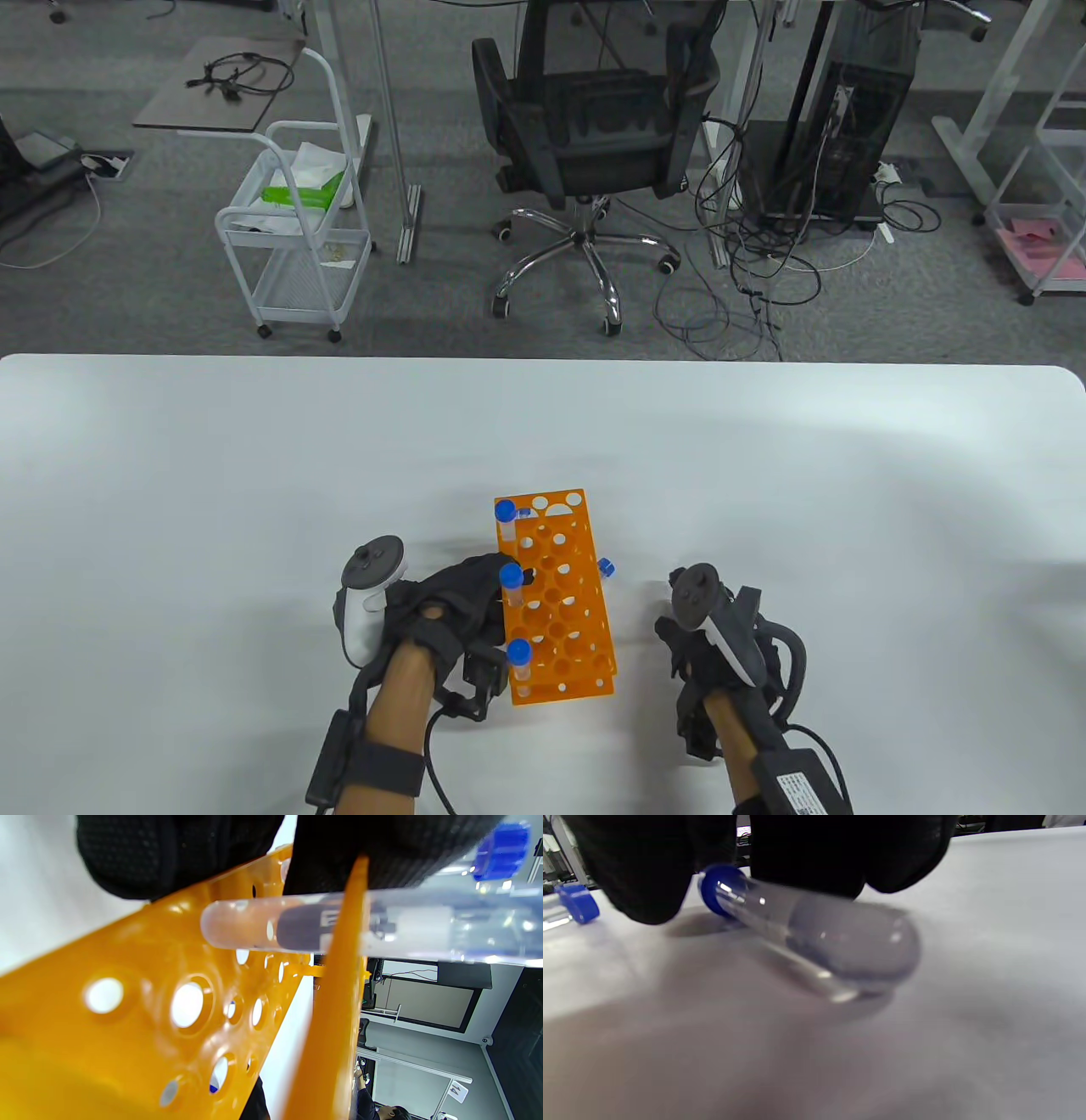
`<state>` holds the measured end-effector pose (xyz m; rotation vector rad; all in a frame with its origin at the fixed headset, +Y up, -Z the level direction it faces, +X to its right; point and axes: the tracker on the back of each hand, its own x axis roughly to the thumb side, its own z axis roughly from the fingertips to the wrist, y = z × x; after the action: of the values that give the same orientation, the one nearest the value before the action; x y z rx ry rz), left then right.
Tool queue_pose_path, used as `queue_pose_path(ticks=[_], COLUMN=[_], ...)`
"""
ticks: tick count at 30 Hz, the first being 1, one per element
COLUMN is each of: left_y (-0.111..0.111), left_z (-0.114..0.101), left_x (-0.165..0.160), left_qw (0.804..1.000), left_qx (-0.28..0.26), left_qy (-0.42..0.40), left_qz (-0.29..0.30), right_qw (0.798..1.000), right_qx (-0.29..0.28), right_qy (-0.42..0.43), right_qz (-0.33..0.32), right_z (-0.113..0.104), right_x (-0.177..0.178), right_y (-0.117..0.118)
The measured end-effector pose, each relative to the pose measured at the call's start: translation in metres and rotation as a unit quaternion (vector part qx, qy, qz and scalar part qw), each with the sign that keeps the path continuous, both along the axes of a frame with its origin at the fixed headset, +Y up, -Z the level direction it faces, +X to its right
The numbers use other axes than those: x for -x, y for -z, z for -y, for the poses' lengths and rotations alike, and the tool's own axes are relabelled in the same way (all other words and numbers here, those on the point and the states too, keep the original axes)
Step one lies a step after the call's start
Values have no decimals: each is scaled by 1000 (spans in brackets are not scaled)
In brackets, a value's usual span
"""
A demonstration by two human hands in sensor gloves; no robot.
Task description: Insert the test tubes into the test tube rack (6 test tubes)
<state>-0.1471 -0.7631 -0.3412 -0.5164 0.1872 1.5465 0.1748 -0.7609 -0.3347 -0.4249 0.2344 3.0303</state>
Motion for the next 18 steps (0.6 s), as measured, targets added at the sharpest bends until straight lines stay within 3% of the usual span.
queue_pose_path(ticks=[10, 18], left_y=[0, 0], left_z=[0, 0], left_x=[-1, -2], left_qw=[1000, 1000], left_qx=[4, 2], left_qy=[5, 14], left_qz=[8, 18], right_qw=[999, 989], right_qx=[15, -12], right_qy=[50, 148], right_qz=[-3, -3], right_z=[-4, -30], right_x=[-7, -19], right_y=[2, -1])
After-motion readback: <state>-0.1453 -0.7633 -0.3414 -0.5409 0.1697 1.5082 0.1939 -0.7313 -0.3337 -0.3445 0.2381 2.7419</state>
